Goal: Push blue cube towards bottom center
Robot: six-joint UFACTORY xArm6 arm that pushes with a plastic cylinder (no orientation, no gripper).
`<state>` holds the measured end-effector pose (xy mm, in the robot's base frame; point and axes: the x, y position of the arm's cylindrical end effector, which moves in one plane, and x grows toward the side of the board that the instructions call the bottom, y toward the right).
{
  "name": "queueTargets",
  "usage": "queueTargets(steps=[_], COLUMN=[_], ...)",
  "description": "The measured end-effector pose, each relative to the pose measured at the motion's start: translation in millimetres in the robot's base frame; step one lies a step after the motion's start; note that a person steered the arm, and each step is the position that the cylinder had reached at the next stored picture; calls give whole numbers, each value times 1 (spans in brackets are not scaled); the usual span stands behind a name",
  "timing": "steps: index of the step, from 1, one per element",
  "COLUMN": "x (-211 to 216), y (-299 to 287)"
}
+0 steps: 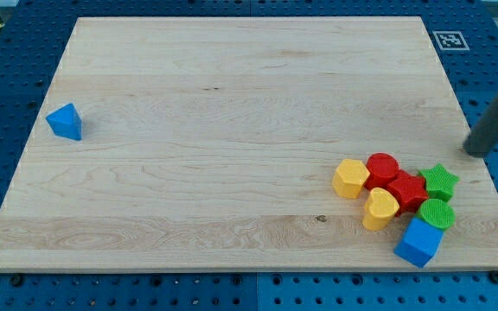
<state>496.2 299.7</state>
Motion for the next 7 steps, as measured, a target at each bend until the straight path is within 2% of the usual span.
queueTargets(steps=[2, 3, 5, 6, 7], x=[53, 107, 122, 118, 118], y=[2, -25, -43, -86, -104])
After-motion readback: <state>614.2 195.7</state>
